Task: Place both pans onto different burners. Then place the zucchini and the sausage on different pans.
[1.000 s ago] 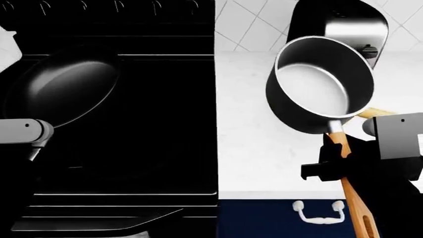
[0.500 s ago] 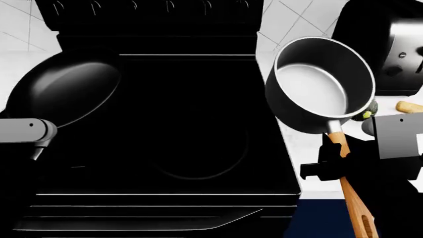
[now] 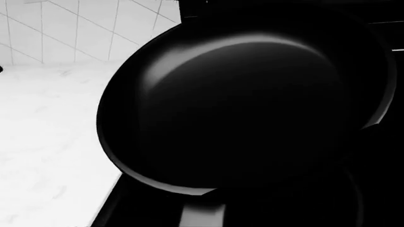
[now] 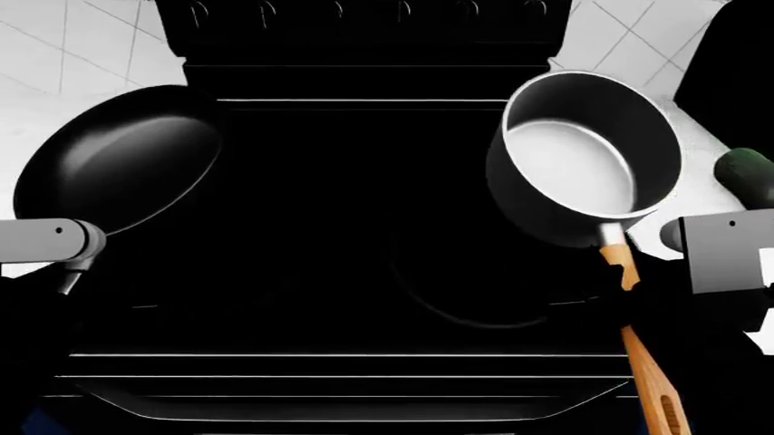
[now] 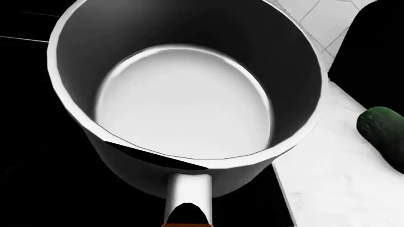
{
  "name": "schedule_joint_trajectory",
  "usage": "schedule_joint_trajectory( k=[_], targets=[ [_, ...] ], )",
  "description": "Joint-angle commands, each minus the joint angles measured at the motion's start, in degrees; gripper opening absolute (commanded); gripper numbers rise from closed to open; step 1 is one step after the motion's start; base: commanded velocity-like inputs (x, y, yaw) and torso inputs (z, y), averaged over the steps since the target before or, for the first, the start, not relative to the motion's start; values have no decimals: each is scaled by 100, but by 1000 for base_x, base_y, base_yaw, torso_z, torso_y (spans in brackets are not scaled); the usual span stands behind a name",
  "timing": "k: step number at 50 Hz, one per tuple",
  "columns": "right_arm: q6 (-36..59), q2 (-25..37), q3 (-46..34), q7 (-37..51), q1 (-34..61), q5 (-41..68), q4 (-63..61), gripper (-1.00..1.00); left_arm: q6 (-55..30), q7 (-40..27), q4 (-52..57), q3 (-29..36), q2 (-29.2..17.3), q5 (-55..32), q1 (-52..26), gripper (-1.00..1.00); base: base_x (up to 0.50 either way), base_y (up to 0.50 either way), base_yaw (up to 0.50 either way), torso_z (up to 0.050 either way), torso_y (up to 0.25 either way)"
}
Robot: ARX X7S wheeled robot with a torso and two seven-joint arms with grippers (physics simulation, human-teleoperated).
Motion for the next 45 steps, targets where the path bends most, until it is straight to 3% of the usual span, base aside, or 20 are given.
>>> schedule_joint_trajectory(
  k=[1,21,31,45],
  targets=[
    [18,1,99,-11,98,-242,-17,-100,-43,1095,16,-399,-36,480,-271,-100,0,500,0,0,12],
    [-35,-11,129,42,131,-192,44,-100,-12,1058,10,-331,-80,437,-337,-100,0,25,0,1,5],
    [-28,9,119,63,153,-158,44,-100,-3,1045,-8,-248,-81,432,-410,-100,469,1,0,2,7],
    [-20,33,108,100,155,-74,-13,-100,21,1134,-9,-188,-55,548,-356,-100,7,0,0,1,7]
  ],
)
